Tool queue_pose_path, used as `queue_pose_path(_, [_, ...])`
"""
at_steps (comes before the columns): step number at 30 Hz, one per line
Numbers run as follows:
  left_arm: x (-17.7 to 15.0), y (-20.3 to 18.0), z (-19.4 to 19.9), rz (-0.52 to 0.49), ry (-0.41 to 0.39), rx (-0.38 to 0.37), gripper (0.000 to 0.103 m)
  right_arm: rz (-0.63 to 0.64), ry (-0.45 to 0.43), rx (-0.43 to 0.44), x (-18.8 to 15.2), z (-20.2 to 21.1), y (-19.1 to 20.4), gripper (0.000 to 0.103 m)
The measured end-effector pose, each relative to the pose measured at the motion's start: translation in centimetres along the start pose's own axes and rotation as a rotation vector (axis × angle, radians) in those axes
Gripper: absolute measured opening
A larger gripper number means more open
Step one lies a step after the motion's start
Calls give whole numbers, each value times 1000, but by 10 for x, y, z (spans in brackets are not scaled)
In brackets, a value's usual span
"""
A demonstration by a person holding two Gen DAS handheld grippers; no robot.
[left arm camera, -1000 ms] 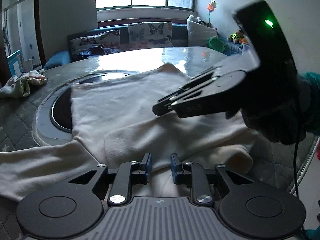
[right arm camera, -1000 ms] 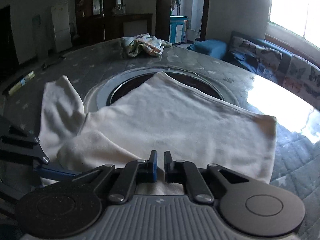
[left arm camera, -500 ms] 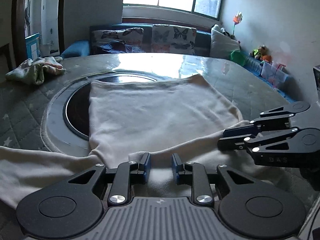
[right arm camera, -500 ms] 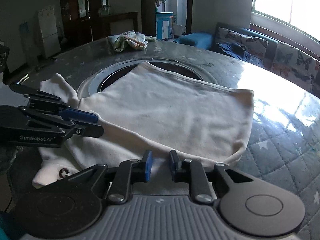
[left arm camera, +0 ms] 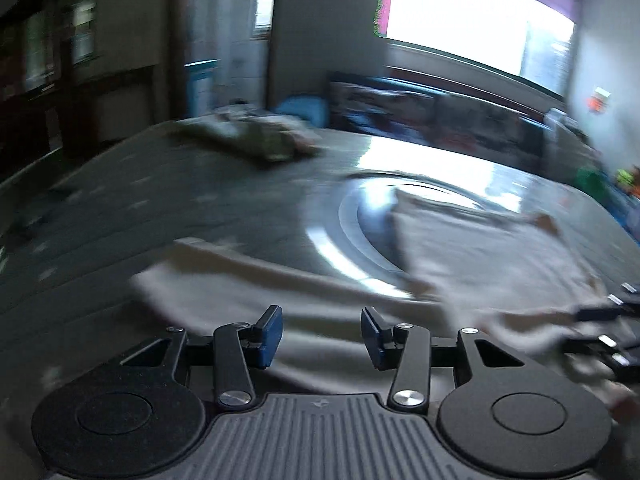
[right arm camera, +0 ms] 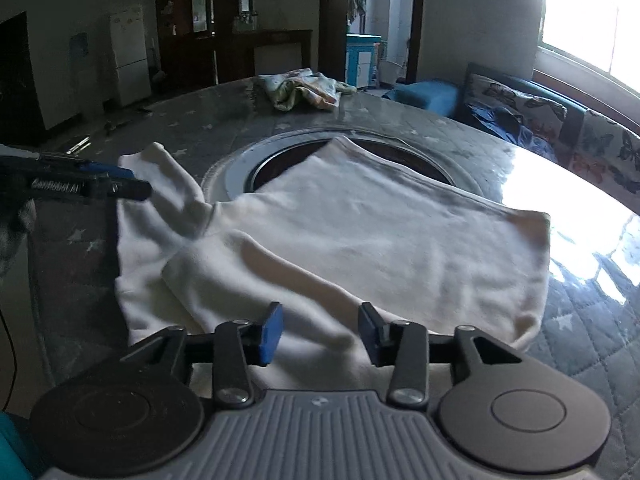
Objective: Fold clothes
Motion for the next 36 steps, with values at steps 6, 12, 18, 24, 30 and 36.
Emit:
queue_pose_path(6, [8,59,-21,161,7,200,47,0,-1,0,2,1,4,44])
queue_pose_path(12, [12,89,-44,252,49,248,45,8,-12,-4,3,6,9,46])
queue_pose_path(18, [15,90,-52,255,41,234,24,9,-23,-13,3,12,10,47])
queue_pose_path(24, [17,85,-50,300,22,156,7,-12,-45,-26,1,19,8,47])
queue_pose_path(30, [36,62,-22,298,-47,26,6,-37,-72,-48,-2,31,2,47])
queue_pose_path(36, [60,2,20,226,-122,-172,6,-80,-105,-66,-6,43,-8,47])
Point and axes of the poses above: each gripper's, at about its wrist camera, not at the fingertips, and z roughly against the way its jaws point, y to its left, x to its top, the point moved 3 cm from there along -z, roughly the way its jaws point, and after that the axes turned 7 degrees about x, right-handed, at the moved point
